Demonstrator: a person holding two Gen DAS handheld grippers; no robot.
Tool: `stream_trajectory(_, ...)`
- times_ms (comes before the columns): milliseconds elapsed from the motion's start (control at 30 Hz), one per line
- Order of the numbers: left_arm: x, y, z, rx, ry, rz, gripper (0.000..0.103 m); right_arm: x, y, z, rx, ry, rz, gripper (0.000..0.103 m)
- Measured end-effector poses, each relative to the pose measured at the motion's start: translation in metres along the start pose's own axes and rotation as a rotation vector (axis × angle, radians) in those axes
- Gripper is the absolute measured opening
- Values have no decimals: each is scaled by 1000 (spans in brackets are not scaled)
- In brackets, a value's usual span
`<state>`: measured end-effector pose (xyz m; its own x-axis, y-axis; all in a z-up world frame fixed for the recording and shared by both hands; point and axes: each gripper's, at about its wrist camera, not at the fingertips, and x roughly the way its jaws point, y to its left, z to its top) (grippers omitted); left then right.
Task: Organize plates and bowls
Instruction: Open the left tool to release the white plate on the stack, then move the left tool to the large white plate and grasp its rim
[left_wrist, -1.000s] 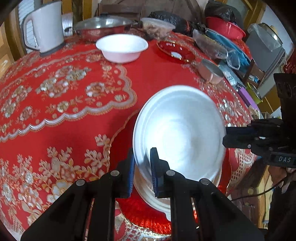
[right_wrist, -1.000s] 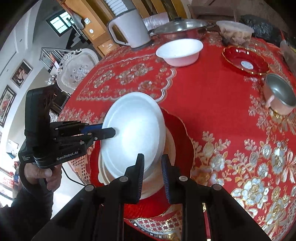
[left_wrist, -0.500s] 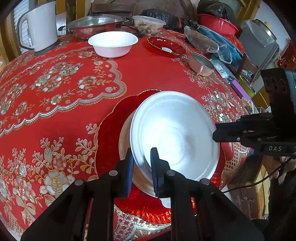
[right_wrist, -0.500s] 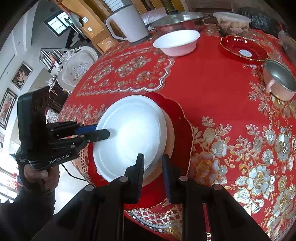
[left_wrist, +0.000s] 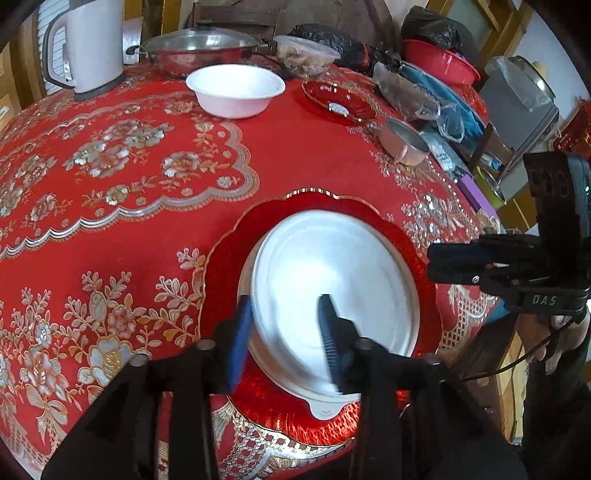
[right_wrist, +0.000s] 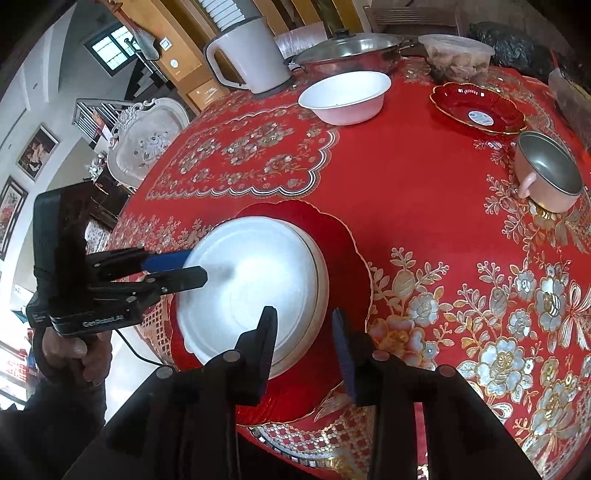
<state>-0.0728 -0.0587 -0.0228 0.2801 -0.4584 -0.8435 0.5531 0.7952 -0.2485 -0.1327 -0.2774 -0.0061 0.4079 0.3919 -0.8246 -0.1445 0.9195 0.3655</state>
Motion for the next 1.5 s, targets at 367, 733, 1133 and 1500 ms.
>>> stream_trajectory(367, -13, 19, 18, -71, -65, -5, 49, -1, -2, 9, 10, -25, 5, 34)
stream_trajectory(733, -6, 67, 89, -152, -150, 136, 51, -18, -33, 78, 35, -166, -53, 51)
stream_trajectory(1133, 44, 101, 169, -227, -184, 190, 51, 22, -77, 176, 100, -213, -1, 60)
stream_trajectory(1500, 94, 116, 208, -256, -195, 217, 57, 81, -117, 234, 164, -176, -26, 60)
